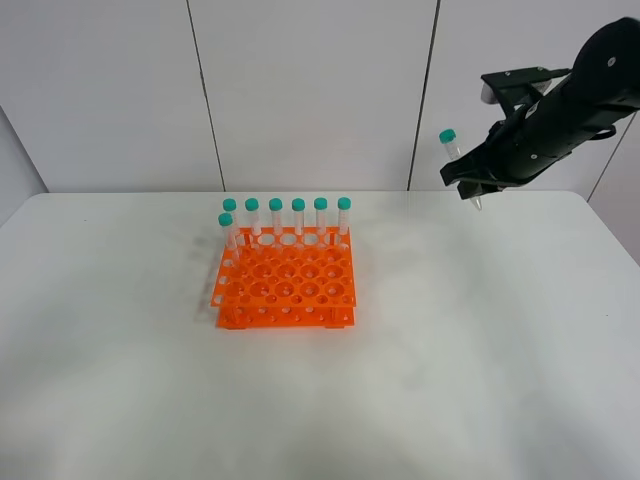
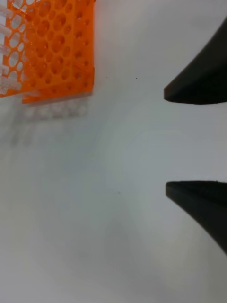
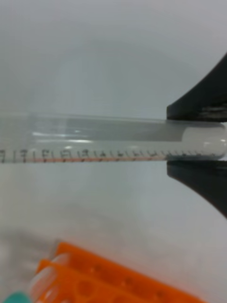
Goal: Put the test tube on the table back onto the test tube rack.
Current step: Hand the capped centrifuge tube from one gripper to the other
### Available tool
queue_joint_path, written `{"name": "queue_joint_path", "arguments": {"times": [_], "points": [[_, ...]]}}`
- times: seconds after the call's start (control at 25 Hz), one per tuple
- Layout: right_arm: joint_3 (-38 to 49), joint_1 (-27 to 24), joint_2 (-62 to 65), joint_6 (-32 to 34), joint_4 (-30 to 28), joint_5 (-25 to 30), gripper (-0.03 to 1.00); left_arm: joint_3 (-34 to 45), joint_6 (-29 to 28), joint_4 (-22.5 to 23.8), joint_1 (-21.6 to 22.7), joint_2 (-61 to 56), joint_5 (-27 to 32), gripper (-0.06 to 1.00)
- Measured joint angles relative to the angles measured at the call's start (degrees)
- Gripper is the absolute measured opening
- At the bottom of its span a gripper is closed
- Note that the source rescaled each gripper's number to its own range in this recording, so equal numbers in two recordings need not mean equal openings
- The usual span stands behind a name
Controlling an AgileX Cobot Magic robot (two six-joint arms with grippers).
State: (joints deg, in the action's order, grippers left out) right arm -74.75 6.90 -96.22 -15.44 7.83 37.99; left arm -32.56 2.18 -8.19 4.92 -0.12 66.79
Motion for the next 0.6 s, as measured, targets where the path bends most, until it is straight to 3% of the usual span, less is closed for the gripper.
{"name": "queue_joint_path", "arguments": {"times": [0.36,0.6], "points": [[0.0,0.0,8.4,-9.7,12.4,-3.2,0.02,0.0,0.2,0.0,0.0,0.0,0.0,0.89],[0.0,0.1,9.7,-9.9,10.7,-1.0,0.02,0.0,0.2,0.0,0.0,0.0,0.0,0.89]]}}
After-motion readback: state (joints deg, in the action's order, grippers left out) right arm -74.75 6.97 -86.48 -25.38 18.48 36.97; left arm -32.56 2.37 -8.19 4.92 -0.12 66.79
